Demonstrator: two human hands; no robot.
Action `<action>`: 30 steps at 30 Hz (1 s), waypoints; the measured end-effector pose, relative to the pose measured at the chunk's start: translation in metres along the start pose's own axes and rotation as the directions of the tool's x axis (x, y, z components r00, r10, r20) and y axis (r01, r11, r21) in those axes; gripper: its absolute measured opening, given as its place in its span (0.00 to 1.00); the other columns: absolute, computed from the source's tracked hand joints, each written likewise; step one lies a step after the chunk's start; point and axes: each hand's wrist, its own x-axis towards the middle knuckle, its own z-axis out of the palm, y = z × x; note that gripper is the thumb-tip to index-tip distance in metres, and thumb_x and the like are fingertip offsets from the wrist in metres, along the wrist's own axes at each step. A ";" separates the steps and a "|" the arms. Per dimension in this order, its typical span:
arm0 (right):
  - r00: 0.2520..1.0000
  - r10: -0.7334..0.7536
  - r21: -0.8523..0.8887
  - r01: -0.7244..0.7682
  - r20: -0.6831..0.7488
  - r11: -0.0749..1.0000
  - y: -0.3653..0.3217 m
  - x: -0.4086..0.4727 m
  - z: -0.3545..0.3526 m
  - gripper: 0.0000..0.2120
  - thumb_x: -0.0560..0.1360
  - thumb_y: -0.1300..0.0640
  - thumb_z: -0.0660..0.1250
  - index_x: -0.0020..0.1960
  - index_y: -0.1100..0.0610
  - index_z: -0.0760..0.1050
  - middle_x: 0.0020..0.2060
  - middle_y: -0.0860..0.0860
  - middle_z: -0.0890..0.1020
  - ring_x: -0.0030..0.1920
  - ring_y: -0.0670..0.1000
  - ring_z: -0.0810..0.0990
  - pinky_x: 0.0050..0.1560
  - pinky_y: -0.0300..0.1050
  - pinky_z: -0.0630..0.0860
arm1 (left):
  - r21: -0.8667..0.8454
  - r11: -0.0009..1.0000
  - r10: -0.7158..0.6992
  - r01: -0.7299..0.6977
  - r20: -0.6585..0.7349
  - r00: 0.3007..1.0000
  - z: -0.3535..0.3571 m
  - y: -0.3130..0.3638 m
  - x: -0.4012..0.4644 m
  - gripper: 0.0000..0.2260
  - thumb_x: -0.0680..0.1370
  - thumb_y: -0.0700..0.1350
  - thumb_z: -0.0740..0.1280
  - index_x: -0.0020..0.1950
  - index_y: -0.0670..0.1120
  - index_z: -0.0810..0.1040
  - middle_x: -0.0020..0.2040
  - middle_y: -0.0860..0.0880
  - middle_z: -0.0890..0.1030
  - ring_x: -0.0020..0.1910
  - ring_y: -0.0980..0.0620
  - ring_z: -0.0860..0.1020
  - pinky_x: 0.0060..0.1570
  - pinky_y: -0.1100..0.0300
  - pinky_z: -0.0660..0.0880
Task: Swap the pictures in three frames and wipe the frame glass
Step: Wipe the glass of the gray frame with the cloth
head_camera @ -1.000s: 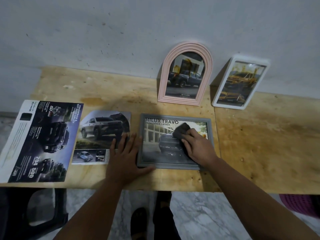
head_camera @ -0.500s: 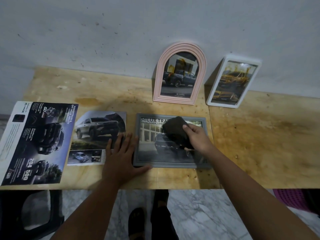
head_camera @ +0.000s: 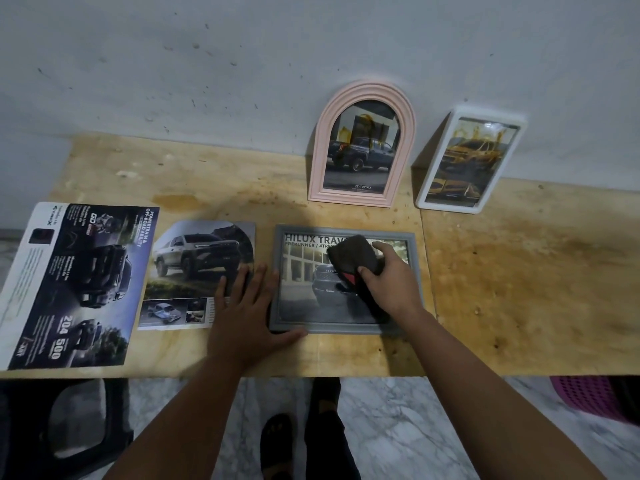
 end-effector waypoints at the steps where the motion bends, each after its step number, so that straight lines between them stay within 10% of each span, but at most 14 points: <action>1: 1.000 0.028 0.093 -0.029 0.011 0.995 0.001 0.001 0.000 0.22 0.75 0.55 0.74 0.67 0.49 0.74 0.51 0.48 0.85 0.49 0.52 0.84 0.50 0.54 0.83 | 0.001 1.000 0.001 -0.001 -0.002 1.000 0.000 0.000 0.000 0.54 0.69 0.84 0.51 0.85 0.52 0.50 0.85 0.49 0.52 0.84 0.43 0.45 0.79 0.35 0.46; 7: 0.965 0.197 0.635 -0.262 0.173 0.727 -0.005 0.006 -0.009 0.13 0.78 0.67 0.68 0.56 0.52 0.82 0.50 0.56 0.87 0.49 0.58 0.86 0.45 0.49 0.85 | 0.005 1.000 0.002 -0.002 0.001 1.000 -0.001 0.000 0.000 0.54 0.69 0.84 0.51 0.85 0.52 0.49 0.85 0.49 0.50 0.84 0.43 0.43 0.79 0.35 0.46; 11: 0.998 -0.025 0.056 0.022 0.057 0.998 0.000 0.008 -0.003 0.20 0.79 0.57 0.68 0.70 0.51 0.74 0.60 0.53 0.82 0.56 0.56 0.82 0.56 0.57 0.82 | 0.000 1.000 0.004 -0.004 0.008 1.000 -0.001 -0.001 -0.001 0.54 0.69 0.84 0.51 0.85 0.52 0.48 0.85 0.49 0.49 0.84 0.44 0.42 0.79 0.35 0.45; 16: 0.958 -0.288 -0.581 0.230 -0.008 0.781 0.001 -0.005 0.013 0.27 0.81 0.41 0.59 0.76 0.49 0.66 0.65 0.57 0.73 0.62 0.60 0.73 0.58 0.60 0.76 | 0.010 1.000 0.002 -0.002 0.012 1.000 -0.002 0.001 0.001 0.54 0.69 0.84 0.51 0.85 0.52 0.49 0.85 0.49 0.50 0.84 0.43 0.43 0.79 0.34 0.46; 30: 0.839 -0.469 -0.452 0.544 0.276 0.707 0.025 -0.053 0.028 0.23 0.78 0.54 0.68 0.73 0.54 0.74 0.59 0.56 0.76 0.55 0.57 0.76 0.48 0.51 0.79 | 0.002 1.000 0.002 -0.002 -0.010 1.000 -0.002 0.001 -0.001 0.53 0.69 0.83 0.53 0.85 0.52 0.50 0.85 0.49 0.52 0.84 0.43 0.45 0.79 0.35 0.46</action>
